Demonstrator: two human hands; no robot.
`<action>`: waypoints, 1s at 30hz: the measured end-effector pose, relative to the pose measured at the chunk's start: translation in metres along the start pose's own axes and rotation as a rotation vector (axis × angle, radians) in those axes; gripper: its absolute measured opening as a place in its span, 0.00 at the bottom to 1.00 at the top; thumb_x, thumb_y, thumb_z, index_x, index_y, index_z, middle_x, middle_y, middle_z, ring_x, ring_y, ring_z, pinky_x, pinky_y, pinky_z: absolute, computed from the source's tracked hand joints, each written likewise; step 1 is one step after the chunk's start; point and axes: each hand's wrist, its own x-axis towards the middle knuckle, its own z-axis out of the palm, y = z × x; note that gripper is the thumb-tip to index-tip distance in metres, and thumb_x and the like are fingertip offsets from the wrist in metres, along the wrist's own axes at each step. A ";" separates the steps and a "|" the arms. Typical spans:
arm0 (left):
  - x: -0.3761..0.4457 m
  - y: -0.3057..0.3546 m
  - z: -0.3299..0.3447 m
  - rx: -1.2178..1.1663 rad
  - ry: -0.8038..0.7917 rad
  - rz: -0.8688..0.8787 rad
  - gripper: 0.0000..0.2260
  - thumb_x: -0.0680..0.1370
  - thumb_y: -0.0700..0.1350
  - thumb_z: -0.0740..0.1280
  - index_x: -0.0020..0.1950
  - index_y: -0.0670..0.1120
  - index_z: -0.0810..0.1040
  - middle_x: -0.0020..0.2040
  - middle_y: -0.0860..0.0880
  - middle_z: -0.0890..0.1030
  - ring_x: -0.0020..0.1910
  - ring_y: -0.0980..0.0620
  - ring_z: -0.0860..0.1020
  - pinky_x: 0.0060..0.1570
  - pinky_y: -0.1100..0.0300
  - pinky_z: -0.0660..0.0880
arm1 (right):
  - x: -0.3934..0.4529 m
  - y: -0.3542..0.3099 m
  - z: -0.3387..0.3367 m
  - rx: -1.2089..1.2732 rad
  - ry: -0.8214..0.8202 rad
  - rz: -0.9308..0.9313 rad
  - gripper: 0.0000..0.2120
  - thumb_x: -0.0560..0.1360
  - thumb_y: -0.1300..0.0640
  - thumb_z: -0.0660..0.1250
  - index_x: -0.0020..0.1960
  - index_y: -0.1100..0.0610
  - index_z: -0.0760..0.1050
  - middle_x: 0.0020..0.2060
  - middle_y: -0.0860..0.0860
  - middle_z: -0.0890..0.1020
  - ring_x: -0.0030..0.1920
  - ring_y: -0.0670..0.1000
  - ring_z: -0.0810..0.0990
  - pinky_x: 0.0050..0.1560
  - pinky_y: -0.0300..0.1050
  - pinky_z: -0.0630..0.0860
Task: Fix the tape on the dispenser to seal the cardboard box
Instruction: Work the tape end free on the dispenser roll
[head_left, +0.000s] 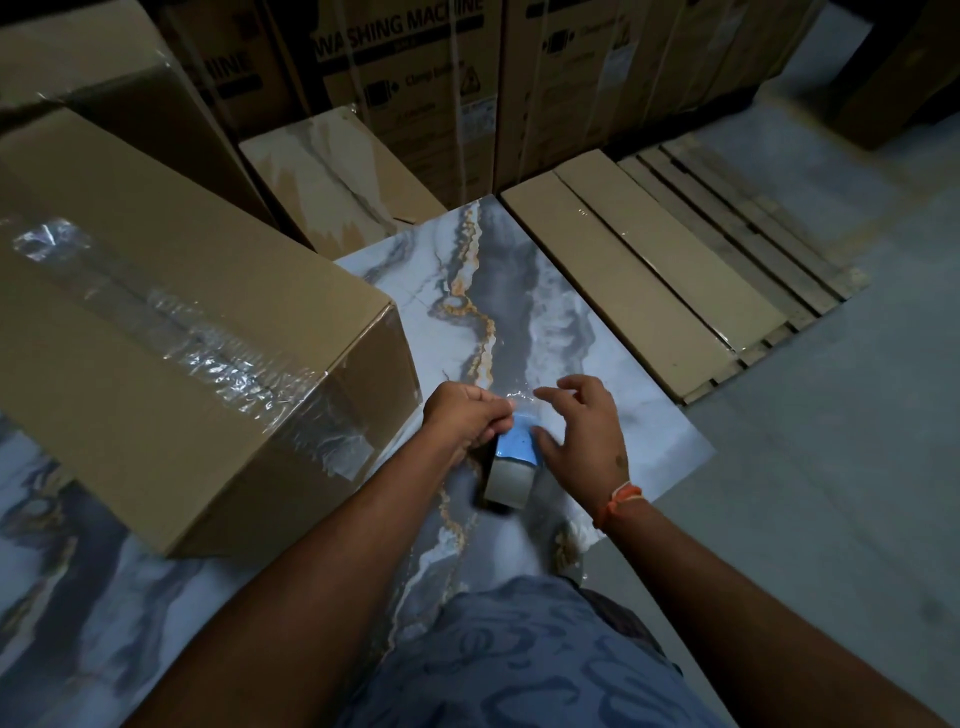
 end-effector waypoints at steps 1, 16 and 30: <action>0.000 0.001 0.001 0.007 -0.001 -0.006 0.08 0.75 0.40 0.76 0.39 0.38 0.83 0.29 0.45 0.82 0.19 0.60 0.72 0.22 0.70 0.71 | 0.004 0.001 -0.001 -0.068 -0.026 -0.030 0.19 0.68 0.55 0.76 0.59 0.52 0.82 0.61 0.55 0.76 0.58 0.56 0.75 0.57 0.48 0.75; -0.006 0.008 -0.002 0.469 0.200 0.062 0.10 0.72 0.48 0.71 0.41 0.42 0.86 0.32 0.48 0.86 0.30 0.50 0.82 0.42 0.56 0.82 | 0.004 -0.008 0.003 -0.138 -0.006 -0.116 0.03 0.71 0.58 0.74 0.44 0.55 0.85 0.49 0.54 0.82 0.49 0.57 0.80 0.45 0.53 0.79; -0.009 0.002 0.000 0.225 -0.197 -0.050 0.04 0.83 0.45 0.65 0.49 0.49 0.77 0.33 0.48 0.74 0.25 0.55 0.72 0.27 0.66 0.73 | 0.006 -0.014 -0.016 0.050 -0.253 0.011 0.06 0.73 0.60 0.70 0.45 0.55 0.87 0.43 0.48 0.80 0.50 0.49 0.77 0.50 0.40 0.69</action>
